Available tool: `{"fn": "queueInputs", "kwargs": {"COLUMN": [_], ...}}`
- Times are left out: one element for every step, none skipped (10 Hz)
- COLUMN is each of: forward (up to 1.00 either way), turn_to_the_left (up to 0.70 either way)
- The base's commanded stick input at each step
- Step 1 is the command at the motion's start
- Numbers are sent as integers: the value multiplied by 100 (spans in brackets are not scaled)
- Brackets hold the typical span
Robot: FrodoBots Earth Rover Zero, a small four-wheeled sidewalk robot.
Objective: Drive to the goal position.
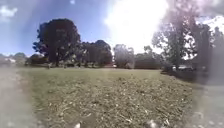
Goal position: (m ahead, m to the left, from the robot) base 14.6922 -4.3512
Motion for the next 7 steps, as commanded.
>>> {"fn": "queueInputs", "kwargs": {"forward": [70, 70, 70, 70, 70, 70, 70], "turn_to_the_left": [35, 35, 35, 35, 31, 26, 2]}}
